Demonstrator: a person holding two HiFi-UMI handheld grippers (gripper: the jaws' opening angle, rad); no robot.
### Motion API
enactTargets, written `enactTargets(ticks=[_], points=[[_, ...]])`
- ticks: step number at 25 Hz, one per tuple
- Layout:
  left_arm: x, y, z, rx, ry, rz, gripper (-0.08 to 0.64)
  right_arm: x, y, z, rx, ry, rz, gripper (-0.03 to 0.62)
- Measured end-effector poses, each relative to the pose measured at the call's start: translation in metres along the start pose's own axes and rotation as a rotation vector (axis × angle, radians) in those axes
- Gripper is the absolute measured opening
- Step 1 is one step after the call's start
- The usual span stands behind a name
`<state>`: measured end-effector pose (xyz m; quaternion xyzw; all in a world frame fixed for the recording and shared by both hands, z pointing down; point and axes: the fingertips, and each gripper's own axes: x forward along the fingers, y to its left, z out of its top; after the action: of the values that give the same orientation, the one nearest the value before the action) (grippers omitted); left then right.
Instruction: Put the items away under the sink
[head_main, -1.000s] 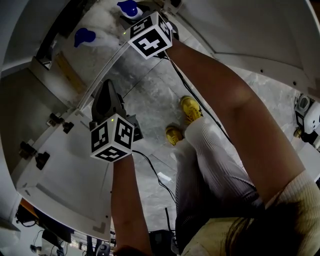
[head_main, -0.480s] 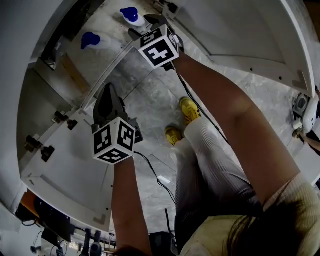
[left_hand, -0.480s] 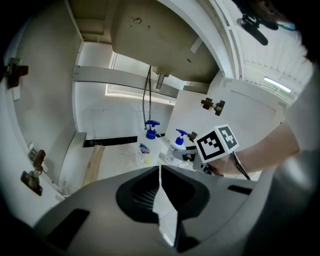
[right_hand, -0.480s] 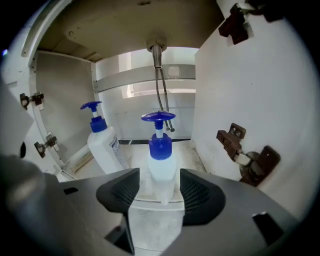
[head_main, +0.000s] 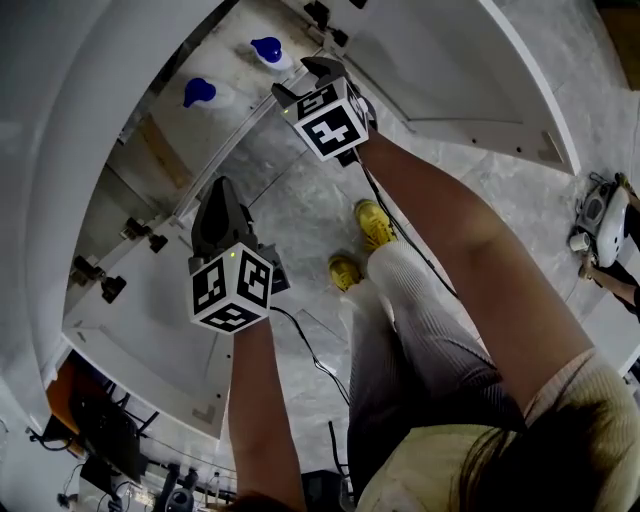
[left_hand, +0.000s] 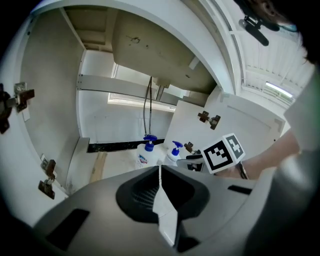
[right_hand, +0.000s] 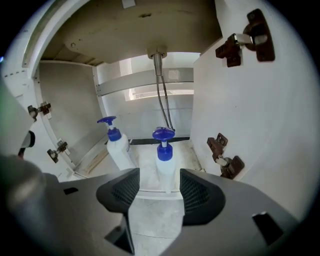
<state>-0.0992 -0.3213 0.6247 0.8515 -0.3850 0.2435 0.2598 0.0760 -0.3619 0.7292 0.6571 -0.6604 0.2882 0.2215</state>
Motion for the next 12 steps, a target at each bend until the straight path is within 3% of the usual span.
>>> enactTargets(ticks=[12], points=[[-0.04, -0.006, 0.012, -0.058, 0.008, 0.015, 0.048, -0.055, 0.023, -0.007, 0.029, 0.058, 0.045, 0.241]])
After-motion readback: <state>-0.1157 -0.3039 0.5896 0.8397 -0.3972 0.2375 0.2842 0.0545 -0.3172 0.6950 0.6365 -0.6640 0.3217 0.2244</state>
